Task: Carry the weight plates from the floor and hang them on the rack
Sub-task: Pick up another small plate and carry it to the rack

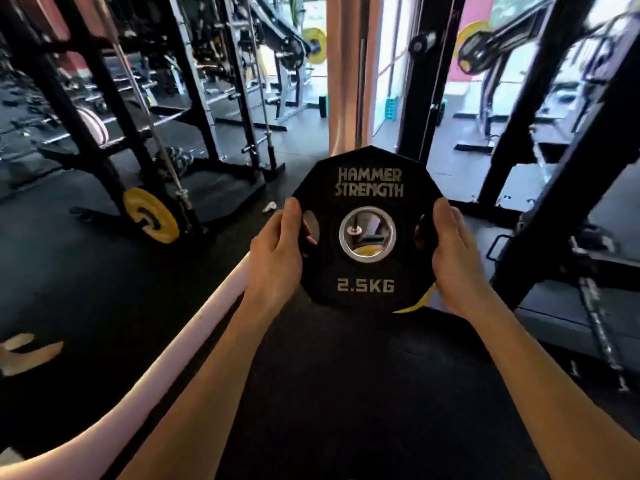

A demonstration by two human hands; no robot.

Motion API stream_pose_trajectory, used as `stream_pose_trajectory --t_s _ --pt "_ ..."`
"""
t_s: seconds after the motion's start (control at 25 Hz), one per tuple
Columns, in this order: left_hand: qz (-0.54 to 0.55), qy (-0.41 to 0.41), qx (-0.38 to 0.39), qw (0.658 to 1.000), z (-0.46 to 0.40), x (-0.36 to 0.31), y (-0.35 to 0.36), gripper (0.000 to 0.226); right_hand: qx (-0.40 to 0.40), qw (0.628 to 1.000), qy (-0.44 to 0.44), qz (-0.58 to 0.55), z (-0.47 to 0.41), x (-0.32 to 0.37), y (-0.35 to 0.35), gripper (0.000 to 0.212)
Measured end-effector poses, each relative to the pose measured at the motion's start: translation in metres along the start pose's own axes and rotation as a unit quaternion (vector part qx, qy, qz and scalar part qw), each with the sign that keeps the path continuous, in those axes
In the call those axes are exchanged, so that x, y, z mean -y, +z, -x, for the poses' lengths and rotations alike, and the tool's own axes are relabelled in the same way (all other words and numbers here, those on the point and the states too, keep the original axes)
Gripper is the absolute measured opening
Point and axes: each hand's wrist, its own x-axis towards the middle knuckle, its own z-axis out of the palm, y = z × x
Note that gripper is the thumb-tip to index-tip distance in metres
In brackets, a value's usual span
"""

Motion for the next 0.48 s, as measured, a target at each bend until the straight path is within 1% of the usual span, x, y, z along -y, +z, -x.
stream_pose_trajectory --t_s 0.08,0.2,0.28,0.32,0.36,0.48 --pt "0.015 0.022 0.04 0.999 -0.032 -0.01 0.009 0.075 -0.043 0.999 -0.021 0.0 -0.011 0.019 0.0 0.074" --pt "0.048 0.058 0.08 0.994 -0.078 -0.034 0.024 0.068 -0.108 0.992 -0.06 -0.026 -0.033 0.052 0.001 0.08" --pt "0.054 0.08 0.085 0.992 -0.104 -0.052 0.034 0.062 -0.114 0.988 -0.105 -0.023 -0.05 0.073 0.001 0.086" --pt "0.059 0.09 0.085 0.991 -0.119 -0.063 0.04 0.06 -0.118 0.985 -0.128 -0.018 -0.062 0.085 0.0 0.086" --pt "0.067 0.097 0.085 0.989 -0.135 -0.073 0.046 0.06 -0.12 0.981 -0.15 -0.016 -0.075 0.096 -0.002 0.081" --pt "0.093 0.134 0.079 0.983 -0.178 -0.106 0.066 0.055 -0.139 0.975 -0.174 -0.014 -0.12 0.124 -0.012 0.055"
